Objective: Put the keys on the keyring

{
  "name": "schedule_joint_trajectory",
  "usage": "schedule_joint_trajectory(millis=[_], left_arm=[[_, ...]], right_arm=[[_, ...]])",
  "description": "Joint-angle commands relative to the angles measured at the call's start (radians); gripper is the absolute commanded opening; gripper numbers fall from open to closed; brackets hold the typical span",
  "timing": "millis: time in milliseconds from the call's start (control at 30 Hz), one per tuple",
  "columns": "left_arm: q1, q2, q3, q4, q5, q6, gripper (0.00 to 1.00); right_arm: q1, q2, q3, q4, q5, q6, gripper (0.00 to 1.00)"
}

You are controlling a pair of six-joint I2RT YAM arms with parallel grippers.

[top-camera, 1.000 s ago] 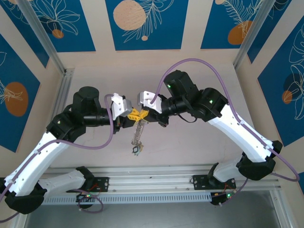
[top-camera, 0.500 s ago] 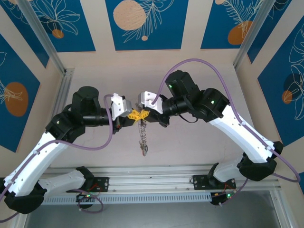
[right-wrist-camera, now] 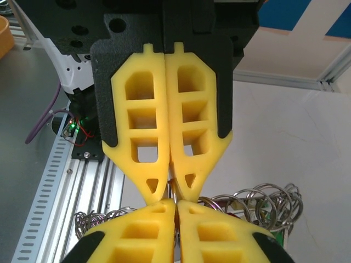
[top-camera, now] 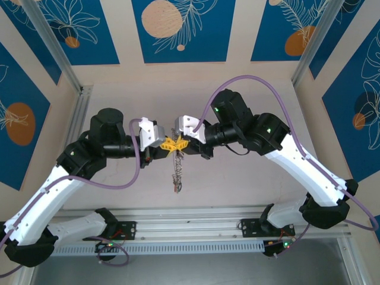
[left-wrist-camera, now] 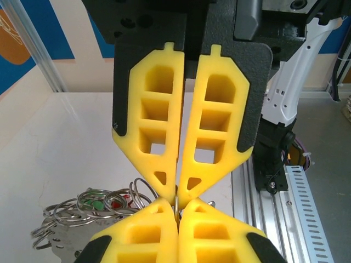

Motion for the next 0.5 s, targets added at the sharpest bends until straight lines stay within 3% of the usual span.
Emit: schedule_joint_trajectory(millis=[0,233,467], left_arm=[[-0.007,-0.031,-0.010,0.043,-0.006,0.001,0.00],[-0.007,-0.044,-0.016,0.060,0.014,-0.009,0.00],[-0.005,-0.061,-0.021,0.123,0.069,-0.052,0.00]], right_arm=[[-0.001,-0.062,-0.030,0.060,-0.074,0.011,0.18],[-0.033,-0.143,-0.141,0.106,-0.117,0.047,0.26],[-0.074,-0.181,-0.223,0.166,-0.229,0.098,0.20]])
